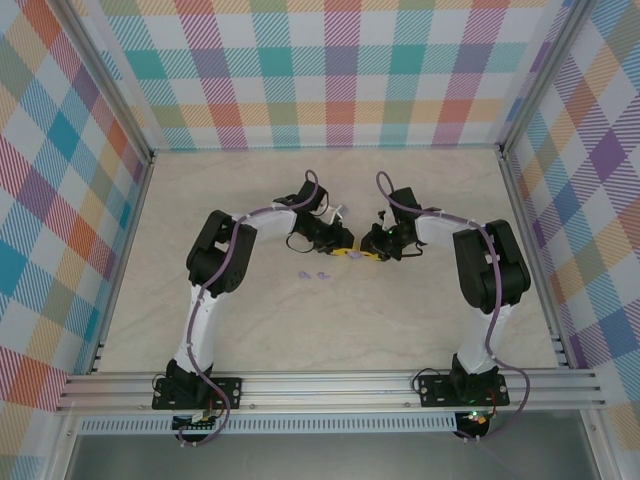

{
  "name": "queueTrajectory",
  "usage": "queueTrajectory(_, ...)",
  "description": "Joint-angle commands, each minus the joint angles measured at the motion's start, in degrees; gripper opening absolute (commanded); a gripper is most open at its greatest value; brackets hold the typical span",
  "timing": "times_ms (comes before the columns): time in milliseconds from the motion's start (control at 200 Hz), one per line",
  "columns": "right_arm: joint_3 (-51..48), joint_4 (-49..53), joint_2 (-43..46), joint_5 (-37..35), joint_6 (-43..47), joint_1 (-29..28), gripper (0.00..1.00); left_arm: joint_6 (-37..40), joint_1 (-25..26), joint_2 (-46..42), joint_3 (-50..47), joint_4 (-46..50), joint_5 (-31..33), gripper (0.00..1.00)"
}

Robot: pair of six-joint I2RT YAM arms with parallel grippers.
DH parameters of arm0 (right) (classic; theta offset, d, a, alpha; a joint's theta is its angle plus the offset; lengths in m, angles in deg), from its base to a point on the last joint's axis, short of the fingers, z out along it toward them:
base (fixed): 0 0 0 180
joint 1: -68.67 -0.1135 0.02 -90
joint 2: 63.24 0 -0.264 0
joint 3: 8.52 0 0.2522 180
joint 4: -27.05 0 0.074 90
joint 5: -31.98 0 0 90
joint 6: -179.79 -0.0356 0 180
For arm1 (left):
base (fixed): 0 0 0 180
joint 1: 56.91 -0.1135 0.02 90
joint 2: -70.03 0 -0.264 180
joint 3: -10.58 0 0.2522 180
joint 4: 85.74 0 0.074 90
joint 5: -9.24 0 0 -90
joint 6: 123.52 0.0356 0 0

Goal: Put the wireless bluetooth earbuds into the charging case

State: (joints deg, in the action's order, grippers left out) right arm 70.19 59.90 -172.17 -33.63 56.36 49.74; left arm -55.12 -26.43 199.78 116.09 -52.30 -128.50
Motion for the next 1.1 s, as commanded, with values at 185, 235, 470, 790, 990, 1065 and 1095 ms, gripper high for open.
queueTrajectory(185, -2.96, 0.98, 15.53, -2.04, 3.11, 1.53, 0.28, 0.55, -0.21, -14.18, -5.16, -5.59, 3.46, 0.21)
queueTrajectory(235, -3.31, 0.81, 18.89, -0.82, 4.18, 2.35, 0.3, 0.72, -0.51, -16.91, -6.35, -6.83, 4.38, 0.21)
queueTrajectory(470, -2.22, 1.31, 32.32, 9.54, 12.07, 4.59, 0.42, 0.73, -1.21, -28.93, -12.69, -14.28, 5.01, 0.24)
queueTrajectory(790, 5.09, 2.66, 38.0, 28.14, 18.89, 4.61, 0.47, 1.37, -0.57, -44.65, -20.73, -23.84, 3.52, 0.29)
queueTrajectory(990, 8.66, 2.54, 37.74, 32.22, 20.28, 4.2, 0.49, 3.29, 1.23, -52.05, -23.6, -26.35, 2.89, 0.3)
queueTrajectory(1065, 9.7, 2.96, 37.41, 32.99, 21.31, 3.38, 0.51, 3.91, 1.98, -53.43, -23.65, -26.48, 1.86, 0.31)
queueTrajectory(1095, 10.07, 2.97, 37.22, 33.55, 21.6, 2.94, 0.52, 4.07, 2.32, -53.74, -23.42, -26.35, 1.35, 0.31)
